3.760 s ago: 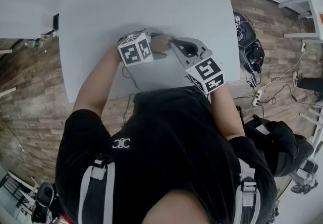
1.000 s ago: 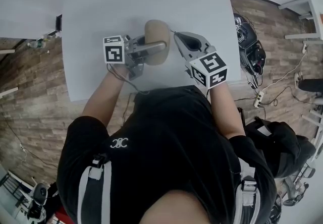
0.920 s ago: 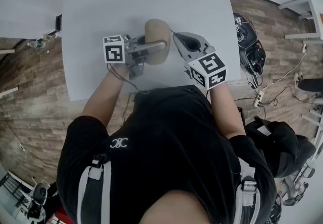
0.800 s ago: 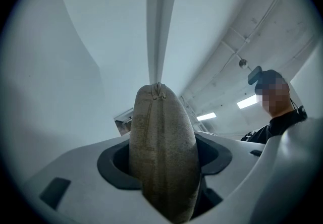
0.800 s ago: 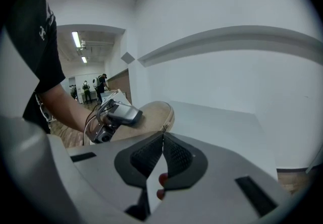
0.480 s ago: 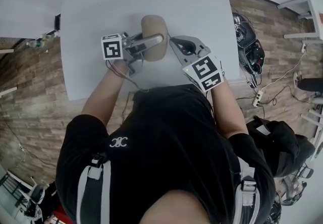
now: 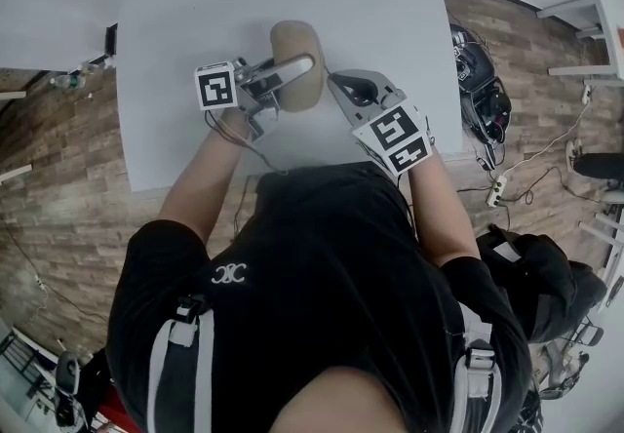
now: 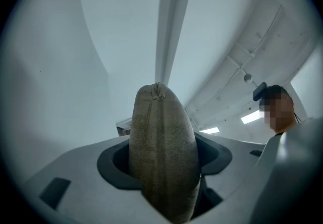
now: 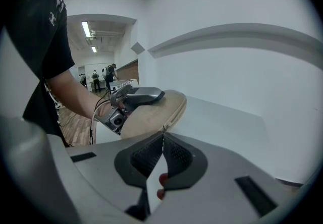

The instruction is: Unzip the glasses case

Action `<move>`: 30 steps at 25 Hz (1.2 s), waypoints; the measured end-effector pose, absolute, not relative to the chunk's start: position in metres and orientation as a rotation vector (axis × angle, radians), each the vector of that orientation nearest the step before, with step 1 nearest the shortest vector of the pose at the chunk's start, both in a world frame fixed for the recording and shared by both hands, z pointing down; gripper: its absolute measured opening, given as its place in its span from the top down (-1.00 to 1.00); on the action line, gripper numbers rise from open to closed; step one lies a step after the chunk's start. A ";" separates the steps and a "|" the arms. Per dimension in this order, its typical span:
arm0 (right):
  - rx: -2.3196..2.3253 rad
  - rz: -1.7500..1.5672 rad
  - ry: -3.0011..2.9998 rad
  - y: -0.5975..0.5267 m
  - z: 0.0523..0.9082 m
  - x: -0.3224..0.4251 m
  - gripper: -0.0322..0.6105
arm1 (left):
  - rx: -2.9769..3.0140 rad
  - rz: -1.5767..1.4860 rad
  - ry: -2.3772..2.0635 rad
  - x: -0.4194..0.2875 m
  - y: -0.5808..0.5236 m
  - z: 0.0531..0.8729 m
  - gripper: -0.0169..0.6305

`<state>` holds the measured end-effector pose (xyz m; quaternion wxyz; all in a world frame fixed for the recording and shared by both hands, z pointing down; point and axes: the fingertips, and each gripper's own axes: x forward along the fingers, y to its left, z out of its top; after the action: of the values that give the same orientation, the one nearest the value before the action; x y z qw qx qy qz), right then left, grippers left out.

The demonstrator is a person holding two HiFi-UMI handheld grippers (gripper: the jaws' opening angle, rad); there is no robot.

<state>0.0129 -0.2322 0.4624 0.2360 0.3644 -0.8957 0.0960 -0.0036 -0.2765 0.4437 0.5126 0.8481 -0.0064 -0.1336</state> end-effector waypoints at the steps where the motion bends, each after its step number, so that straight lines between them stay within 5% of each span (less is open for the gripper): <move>1: 0.995 0.265 -2.455 -0.231 0.464 0.012 0.84 | 2.027 -0.336 -0.015 -0.003 -0.277 0.442 0.06; 30: 0.976 0.310 -2.421 -0.221 0.479 0.006 0.84 | 1.929 -0.490 -0.153 -0.012 -0.301 0.435 0.06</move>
<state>0.0063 -0.2212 0.4792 0.2537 0.3592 -0.8908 0.1142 -0.0122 -0.3014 0.4348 0.5419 0.8122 -0.0645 -0.2061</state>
